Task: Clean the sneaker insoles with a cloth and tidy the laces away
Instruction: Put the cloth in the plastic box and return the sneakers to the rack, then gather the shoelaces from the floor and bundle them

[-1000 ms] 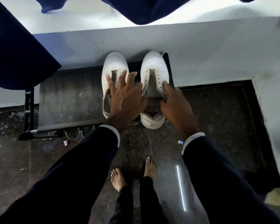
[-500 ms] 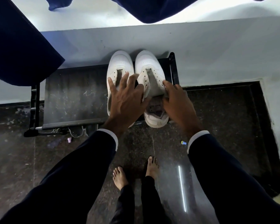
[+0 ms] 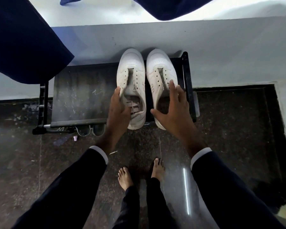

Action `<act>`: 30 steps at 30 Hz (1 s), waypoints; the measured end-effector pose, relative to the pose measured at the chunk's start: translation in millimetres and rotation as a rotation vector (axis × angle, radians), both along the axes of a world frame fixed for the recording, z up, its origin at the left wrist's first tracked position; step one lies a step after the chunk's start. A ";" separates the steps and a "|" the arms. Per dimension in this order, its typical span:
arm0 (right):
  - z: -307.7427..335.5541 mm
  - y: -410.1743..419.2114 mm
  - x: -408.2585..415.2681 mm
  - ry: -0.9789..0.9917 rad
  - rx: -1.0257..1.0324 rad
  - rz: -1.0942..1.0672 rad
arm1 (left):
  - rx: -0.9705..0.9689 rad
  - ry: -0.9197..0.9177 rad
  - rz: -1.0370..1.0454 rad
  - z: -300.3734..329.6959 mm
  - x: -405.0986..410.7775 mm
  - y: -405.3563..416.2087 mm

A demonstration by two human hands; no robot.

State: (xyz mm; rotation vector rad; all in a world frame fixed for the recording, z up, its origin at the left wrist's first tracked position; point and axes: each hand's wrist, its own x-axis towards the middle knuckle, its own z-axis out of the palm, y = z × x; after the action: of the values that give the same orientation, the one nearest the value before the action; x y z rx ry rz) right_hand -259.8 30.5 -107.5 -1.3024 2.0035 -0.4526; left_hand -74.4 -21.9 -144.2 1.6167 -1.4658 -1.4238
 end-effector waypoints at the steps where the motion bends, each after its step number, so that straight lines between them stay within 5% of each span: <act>1: -1.1 -0.3 0.8 -0.008 -0.007 -0.028 | -0.007 0.009 0.016 -1.9 -1.0 0.2; 30: -0.5 -9.1 20.5 -0.066 -0.014 -0.126 | 0.069 -0.112 0.018 22.3 -16.8 21.1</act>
State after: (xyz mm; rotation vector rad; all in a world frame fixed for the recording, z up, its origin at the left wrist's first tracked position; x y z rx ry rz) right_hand -239.3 21.4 -108.0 -1.1584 2.0381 -0.5621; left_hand -91.2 -0.8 -121.9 1.7734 -1.4738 -1.4085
